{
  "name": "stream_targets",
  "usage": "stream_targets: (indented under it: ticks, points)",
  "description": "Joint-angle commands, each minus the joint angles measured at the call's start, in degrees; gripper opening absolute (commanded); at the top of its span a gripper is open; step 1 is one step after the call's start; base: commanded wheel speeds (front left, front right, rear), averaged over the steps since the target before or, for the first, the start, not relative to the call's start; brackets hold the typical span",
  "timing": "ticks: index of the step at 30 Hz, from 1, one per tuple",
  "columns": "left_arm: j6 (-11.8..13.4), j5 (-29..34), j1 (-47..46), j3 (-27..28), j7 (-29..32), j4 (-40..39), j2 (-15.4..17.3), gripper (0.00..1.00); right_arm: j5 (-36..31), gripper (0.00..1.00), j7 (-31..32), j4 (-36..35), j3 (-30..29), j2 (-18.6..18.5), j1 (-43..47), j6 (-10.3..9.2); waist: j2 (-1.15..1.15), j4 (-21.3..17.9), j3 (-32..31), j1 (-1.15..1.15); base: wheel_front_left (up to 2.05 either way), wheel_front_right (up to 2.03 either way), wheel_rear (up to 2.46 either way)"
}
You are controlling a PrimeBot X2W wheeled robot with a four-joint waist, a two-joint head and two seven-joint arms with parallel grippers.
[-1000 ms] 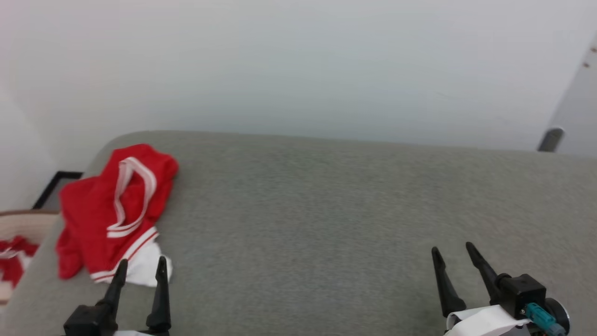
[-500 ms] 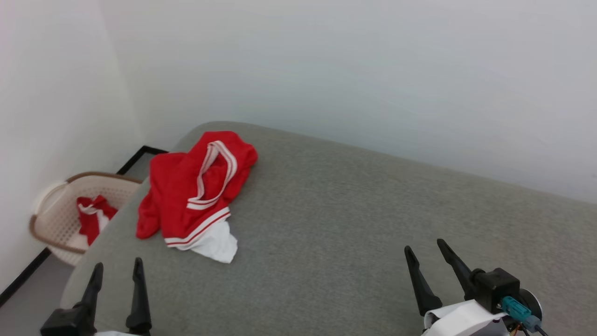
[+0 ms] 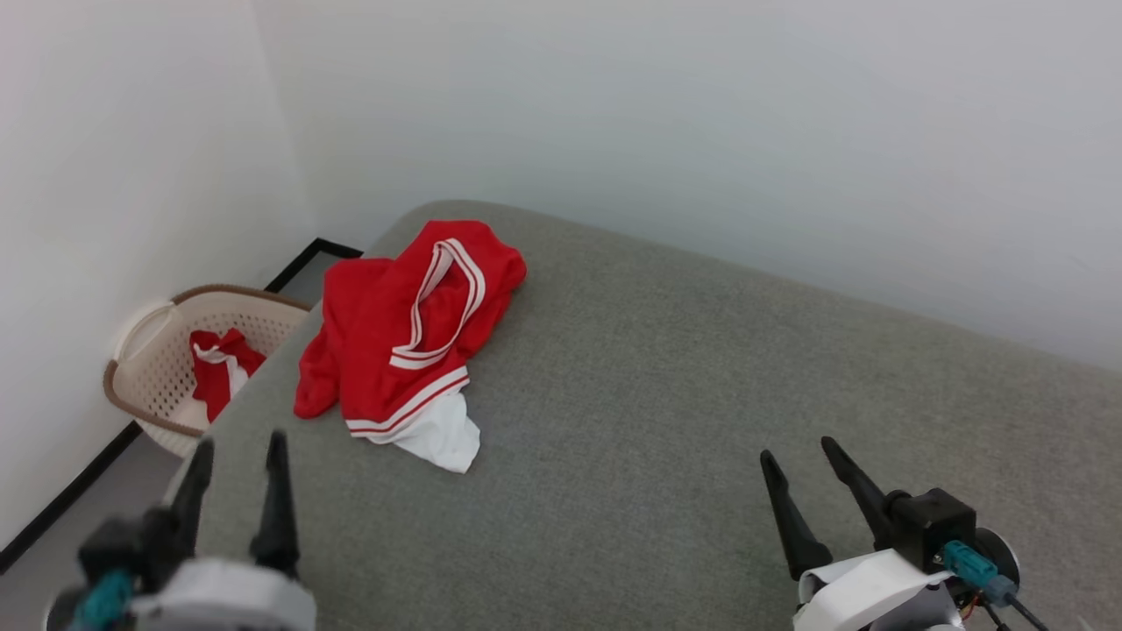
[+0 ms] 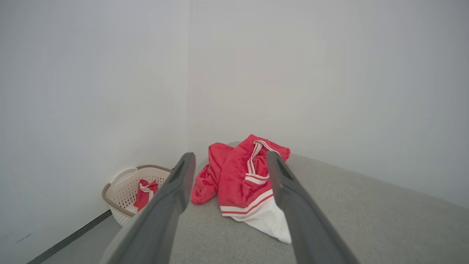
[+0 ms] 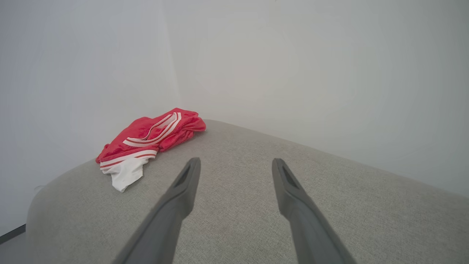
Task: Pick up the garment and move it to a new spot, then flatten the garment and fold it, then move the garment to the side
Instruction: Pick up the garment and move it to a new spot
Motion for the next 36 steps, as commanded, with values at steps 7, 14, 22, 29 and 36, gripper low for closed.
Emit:
stream_targets:
  ticks: [7,14,22,29,36]
  points:
    - [-2.53,-4.82,-13.93,-1.41,10.13,1.78,3.32,1.0,-1.14,1.0,2.47,-3.87,-1.95,-2.13,-0.72,0.0,0.0,0.77,6.2,0.0,0.0,0.0,0.0]
    - [-3.71,-10.6,-29.02,-0.67,17.73,10.87,7.19,1.0,-2.98,1.0,7.02,-11.0,-2.35,-5.72,-3.88,0.0,0.0,-2.46,16.23,0.0,0.0,0.0,0.0]
    - [-4.28,-14.76,-43.28,-2.17,28.35,25.65,10.09,1.0,-3.68,1.0,11.28,-18.93,-2.93,-8.7,-6.73,0.0,0.0,-5.93,25.96,0.0,0.0,0.0,0.0]
    - [-3.13,-15.83,-51.6,-3.47,37.42,39.45,11.94,1.0,-4.29,1.0,13.77,-23.47,-3.01,-9.96,-8.19,0.0,0.0,-8.45,30.85,0.0,0.0,0.0,0.0]
    - [-2.03,-15.78,-56.81,-4.57,42.82,50.21,13.33,1.0,-4.2,1.0,15.51,-26.69,-3.35,-10.57,-8.83,0.0,0.0,-10.78,33.6,0.0,0.0,0.0,0.0]
